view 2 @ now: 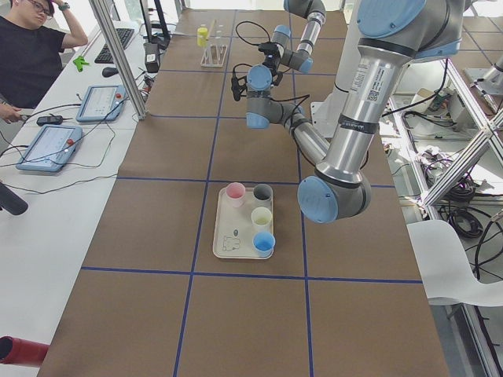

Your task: Transfer IKEA cup to right arm and place on rack

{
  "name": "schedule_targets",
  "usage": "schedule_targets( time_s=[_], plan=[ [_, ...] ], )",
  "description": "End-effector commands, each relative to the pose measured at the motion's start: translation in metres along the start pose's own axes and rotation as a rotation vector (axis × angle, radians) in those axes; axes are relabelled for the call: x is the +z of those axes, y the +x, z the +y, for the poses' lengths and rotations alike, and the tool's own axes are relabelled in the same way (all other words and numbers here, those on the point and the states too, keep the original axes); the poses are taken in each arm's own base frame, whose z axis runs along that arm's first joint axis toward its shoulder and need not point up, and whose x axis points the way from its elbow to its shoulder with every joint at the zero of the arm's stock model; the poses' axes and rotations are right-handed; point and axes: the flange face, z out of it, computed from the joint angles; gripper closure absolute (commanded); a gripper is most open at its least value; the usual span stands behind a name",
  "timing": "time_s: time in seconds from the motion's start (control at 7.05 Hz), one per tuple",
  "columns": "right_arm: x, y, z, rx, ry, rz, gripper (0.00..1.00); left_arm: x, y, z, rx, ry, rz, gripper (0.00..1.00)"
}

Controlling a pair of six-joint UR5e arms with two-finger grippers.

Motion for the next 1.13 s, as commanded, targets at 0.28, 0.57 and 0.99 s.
schedule_targets(
  time_s=[0.28, 0.57, 0.99],
  plan=[
    [-0.001, 0.001, 0.000, -0.002, 0.001, 0.001, 0.56, 0.000, 0.001, 0.000, 0.004, -0.007, 0.003, 0.36],
    [-0.001, 0.001, 0.001, -0.001, -0.004, 0.001, 0.56, -0.002, 0.005, 0.000, 0.011, 0.003, 0.009, 0.00],
    [-0.007, 0.015, 0.004, -0.015, -0.029, 0.023, 0.56, -0.017, 0.005, -0.018, 0.058, 0.044, -0.028, 0.00]
  ],
)
